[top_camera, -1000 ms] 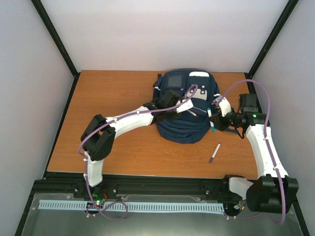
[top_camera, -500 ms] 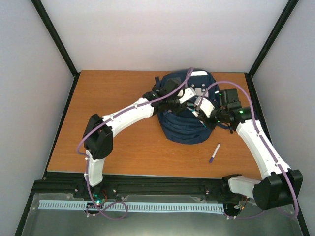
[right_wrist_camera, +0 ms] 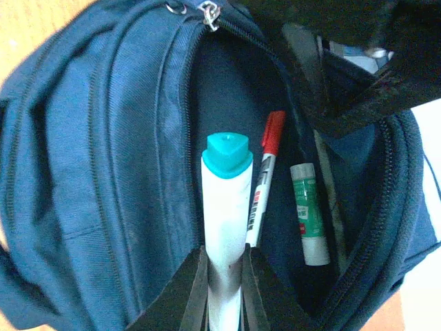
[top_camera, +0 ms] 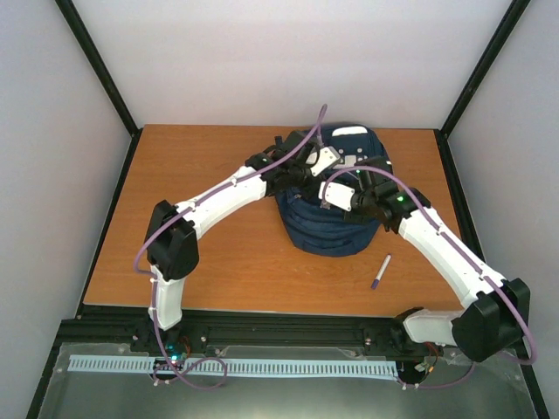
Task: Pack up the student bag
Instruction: Place the stationery in the student bag, then pick up the stationery from the center of the board.
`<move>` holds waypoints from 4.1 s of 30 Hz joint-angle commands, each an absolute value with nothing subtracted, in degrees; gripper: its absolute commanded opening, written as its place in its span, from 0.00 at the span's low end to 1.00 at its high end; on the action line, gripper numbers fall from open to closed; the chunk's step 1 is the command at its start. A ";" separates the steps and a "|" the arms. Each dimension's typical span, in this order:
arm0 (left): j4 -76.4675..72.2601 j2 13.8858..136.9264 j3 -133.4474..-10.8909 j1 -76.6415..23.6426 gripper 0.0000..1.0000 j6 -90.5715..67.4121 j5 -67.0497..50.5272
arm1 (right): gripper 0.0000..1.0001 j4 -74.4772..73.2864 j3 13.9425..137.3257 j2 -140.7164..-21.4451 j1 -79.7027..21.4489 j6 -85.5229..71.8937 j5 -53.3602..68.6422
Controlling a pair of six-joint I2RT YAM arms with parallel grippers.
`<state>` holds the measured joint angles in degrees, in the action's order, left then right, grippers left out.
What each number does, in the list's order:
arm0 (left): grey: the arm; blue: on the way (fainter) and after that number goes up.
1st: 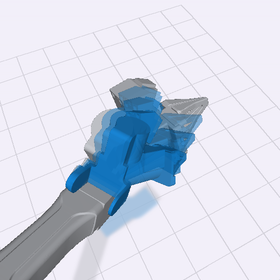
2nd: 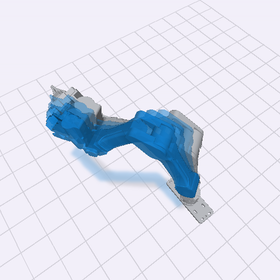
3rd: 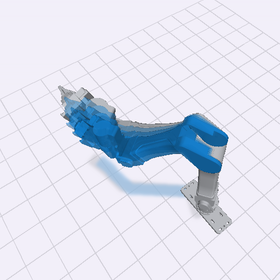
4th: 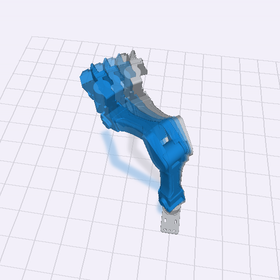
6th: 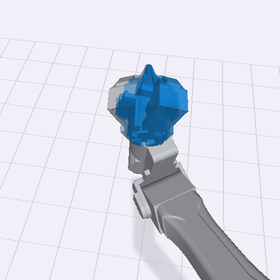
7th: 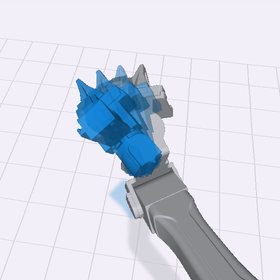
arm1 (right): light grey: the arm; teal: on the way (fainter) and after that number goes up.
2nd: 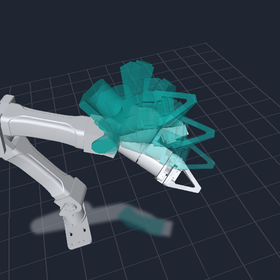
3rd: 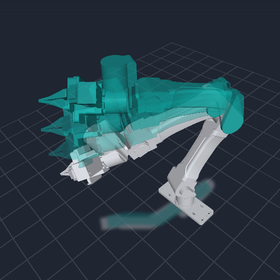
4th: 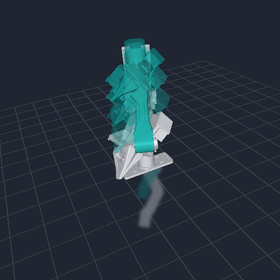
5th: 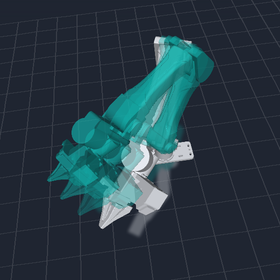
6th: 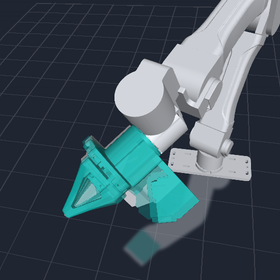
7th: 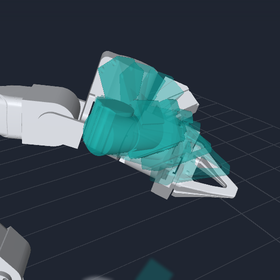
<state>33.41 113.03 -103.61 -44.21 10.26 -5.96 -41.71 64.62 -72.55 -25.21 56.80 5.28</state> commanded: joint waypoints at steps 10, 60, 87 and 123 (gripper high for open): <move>30.17 110.82 -108.55 -40.88 0.01 4.13 -11.69 | 0.09 -25.11 62.94 -83.20 -28.12 65.17 -6.98; 29.76 107.40 -95.45 -40.08 0.02 -14.90 -15.03 | 0.74 -68.80 43.10 -51.08 -22.06 64.58 -1.05; 30.41 105.42 -96.06 -40.08 0.03 -16.07 -16.66 | 0.59 -48.37 39.65 -77.54 -19.79 83.87 -15.26; 31.55 106.96 -97.20 -40.08 0.06 -16.70 -19.38 | 0.22 -56.86 42.54 -84.06 -31.01 49.16 -1.98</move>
